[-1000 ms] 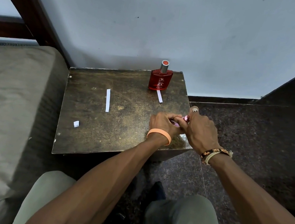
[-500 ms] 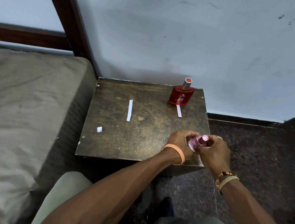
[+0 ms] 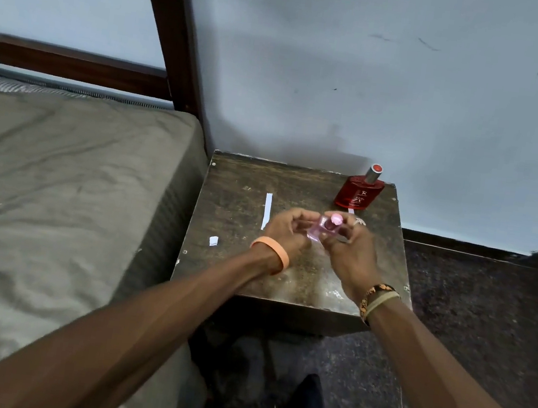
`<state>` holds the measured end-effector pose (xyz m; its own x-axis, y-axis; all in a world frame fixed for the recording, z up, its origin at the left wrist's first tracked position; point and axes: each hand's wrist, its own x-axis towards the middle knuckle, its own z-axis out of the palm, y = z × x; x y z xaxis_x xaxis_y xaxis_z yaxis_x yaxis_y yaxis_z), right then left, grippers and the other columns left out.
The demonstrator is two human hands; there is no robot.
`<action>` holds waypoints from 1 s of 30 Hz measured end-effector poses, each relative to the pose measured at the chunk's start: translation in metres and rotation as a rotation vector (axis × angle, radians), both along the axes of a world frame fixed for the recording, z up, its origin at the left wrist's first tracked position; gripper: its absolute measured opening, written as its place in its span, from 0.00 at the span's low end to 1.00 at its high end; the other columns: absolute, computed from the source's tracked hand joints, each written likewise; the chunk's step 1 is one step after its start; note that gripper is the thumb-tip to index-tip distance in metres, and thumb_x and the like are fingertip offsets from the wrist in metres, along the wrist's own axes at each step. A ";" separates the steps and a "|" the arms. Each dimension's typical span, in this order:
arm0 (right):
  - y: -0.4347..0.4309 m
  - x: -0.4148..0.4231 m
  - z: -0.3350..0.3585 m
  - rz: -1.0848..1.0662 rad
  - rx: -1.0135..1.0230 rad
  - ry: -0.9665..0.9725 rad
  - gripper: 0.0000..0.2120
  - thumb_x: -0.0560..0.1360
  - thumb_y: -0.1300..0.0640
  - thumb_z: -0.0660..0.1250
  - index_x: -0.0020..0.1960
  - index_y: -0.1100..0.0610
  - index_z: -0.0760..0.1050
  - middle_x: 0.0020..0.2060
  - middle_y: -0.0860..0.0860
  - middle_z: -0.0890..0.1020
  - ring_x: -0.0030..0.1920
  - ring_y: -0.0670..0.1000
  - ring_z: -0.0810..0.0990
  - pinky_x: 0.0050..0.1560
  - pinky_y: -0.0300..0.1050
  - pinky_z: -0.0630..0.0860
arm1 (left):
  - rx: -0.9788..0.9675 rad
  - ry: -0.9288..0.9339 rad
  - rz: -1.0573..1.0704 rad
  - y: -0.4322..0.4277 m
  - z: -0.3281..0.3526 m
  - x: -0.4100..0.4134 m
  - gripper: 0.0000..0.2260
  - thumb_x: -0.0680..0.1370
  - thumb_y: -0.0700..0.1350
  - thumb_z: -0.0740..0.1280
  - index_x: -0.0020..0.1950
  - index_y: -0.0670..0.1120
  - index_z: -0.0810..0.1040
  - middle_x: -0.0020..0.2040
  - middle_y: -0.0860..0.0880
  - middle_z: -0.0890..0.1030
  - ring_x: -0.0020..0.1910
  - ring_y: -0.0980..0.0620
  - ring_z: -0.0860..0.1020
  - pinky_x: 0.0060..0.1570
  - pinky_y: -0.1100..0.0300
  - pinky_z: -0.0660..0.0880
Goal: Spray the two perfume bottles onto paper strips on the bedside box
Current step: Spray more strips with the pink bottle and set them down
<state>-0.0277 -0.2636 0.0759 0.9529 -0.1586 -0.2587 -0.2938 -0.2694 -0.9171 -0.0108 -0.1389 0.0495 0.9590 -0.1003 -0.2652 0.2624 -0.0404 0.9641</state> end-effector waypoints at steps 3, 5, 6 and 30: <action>0.028 0.020 0.006 0.051 0.014 -0.040 0.15 0.75 0.70 0.67 0.56 0.53 0.77 0.52 0.52 0.82 0.52 0.50 0.80 0.50 0.42 0.78 | 0.023 -0.027 0.021 0.029 0.007 0.019 0.22 0.68 0.21 0.63 0.59 0.37 0.76 0.56 0.38 0.80 0.54 0.44 0.80 0.41 0.60 0.78; 0.044 0.035 0.007 0.080 0.009 -0.059 0.16 0.76 0.70 0.67 0.58 0.54 0.78 0.53 0.53 0.83 0.53 0.50 0.81 0.51 0.42 0.78 | 0.034 -0.021 0.053 0.043 0.009 0.032 0.25 0.69 0.21 0.62 0.63 0.37 0.74 0.59 0.36 0.79 0.58 0.42 0.78 0.40 0.59 0.77; 0.052 0.043 0.007 0.098 -0.004 -0.066 0.15 0.76 0.69 0.66 0.58 0.54 0.78 0.53 0.53 0.83 0.53 0.50 0.81 0.53 0.44 0.78 | 0.041 -0.026 0.071 0.049 0.009 0.038 0.26 0.68 0.21 0.61 0.64 0.36 0.73 0.59 0.36 0.79 0.57 0.42 0.78 0.40 0.59 0.76; 0.100 0.117 -0.045 0.002 -0.043 0.039 0.11 0.74 0.70 0.69 0.54 0.58 0.78 0.51 0.57 0.84 0.52 0.56 0.83 0.56 0.55 0.80 | 0.136 0.139 0.154 0.084 -0.033 0.110 0.20 0.73 0.28 0.61 0.63 0.40 0.77 0.54 0.39 0.82 0.33 0.53 0.75 0.37 0.64 0.73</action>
<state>0.0893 -0.1635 0.0310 0.9424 -0.1687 -0.2887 -0.3288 -0.3091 -0.8924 0.0987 -0.0549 0.0161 0.9137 0.0894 -0.3964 0.4049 -0.1169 0.9069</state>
